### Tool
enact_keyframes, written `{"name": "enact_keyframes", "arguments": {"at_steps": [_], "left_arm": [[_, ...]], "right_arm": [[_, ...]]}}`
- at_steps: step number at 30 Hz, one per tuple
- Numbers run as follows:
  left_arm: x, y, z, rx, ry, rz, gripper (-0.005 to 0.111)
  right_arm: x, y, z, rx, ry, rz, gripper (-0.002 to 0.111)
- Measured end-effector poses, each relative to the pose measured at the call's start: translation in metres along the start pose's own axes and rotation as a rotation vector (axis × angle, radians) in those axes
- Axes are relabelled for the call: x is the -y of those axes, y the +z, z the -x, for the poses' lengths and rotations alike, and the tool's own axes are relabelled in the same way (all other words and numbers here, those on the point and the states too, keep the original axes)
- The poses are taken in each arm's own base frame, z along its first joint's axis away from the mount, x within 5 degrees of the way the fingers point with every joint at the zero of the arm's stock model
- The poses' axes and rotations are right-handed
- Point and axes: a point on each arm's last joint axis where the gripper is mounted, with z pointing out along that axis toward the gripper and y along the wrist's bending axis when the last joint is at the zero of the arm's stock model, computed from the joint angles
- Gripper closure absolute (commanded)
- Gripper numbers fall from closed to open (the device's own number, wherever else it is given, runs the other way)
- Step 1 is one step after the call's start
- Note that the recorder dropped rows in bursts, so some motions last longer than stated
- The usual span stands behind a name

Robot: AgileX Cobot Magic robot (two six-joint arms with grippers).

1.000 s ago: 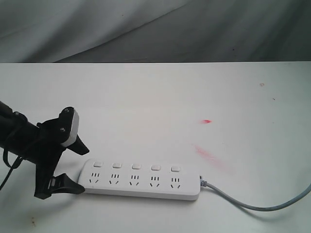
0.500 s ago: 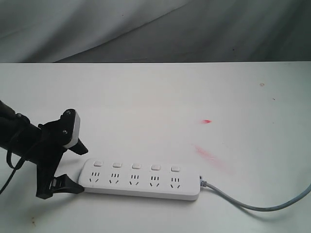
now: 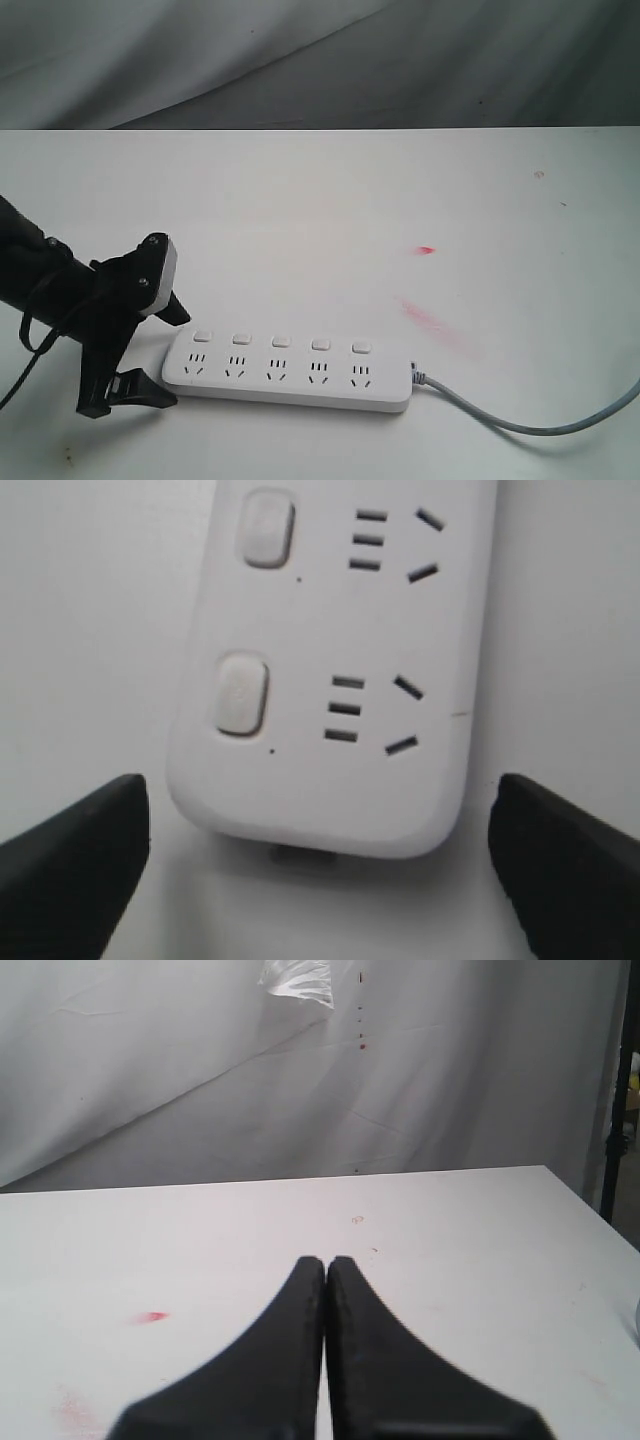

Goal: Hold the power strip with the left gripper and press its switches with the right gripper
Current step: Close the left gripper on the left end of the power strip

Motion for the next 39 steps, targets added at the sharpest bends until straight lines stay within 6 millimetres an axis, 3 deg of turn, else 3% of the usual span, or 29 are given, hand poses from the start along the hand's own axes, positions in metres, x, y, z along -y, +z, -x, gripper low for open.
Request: {"name": "enact_keyframes", "arguments": {"at_steps": [11, 39], "left_arm": [[0.006, 0.008, 0.013, -0.003, 0.052, -0.026, 0.021], [0.005, 0.016, 0.008, -0.027, 0.039, -0.037, 0.022]], "right_arm": [[0.000, 0.000, 0.000, 0.000, 0.000, 0.000, 0.108], [0.000, 0.000, 0.000, 0.000, 0.000, 0.000, 0.108]]}}
